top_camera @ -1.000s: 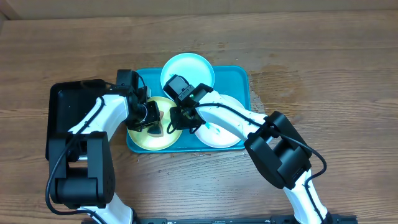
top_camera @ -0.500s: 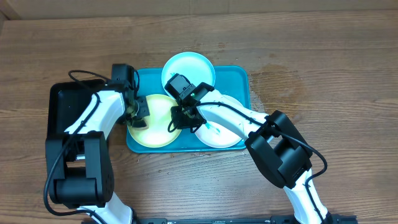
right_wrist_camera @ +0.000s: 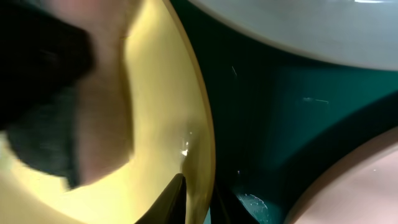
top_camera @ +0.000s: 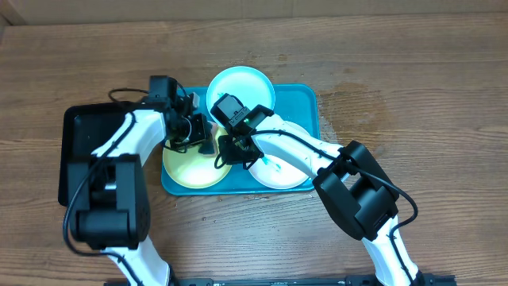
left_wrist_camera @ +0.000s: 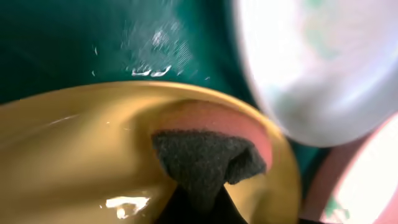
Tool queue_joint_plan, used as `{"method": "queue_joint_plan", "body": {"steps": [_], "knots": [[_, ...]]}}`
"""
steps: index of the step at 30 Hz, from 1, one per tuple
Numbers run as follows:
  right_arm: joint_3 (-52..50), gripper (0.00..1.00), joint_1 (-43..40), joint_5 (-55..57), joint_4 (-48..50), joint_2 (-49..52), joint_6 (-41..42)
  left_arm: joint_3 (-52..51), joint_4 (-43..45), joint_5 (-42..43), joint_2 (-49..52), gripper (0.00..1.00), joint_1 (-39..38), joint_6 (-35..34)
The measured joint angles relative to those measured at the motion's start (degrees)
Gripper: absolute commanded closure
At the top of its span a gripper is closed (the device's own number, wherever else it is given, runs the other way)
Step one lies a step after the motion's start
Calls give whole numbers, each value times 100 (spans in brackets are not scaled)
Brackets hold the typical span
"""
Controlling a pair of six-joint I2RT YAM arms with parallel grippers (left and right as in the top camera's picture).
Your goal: Clean dirty plates on tray and stack at the side
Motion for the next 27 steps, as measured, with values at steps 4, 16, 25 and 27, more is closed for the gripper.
{"method": "queue_joint_plan", "body": {"steps": [4,16,25,27], "knots": [[-7,84,-4,4,7,0,0,83,-63,-192,101,96,9,-4],[-7,84,-24,-2,22,0,2,184,-1023,-3270,-332,96,92,-387],[-7,84,-31,-20,17,0,-2,177,-1093,-1582,-1285,96,195,-289],[-7,84,-33,-20,15,0,-2,164,-1209,-1132,-1274,96,149,-229]]}}
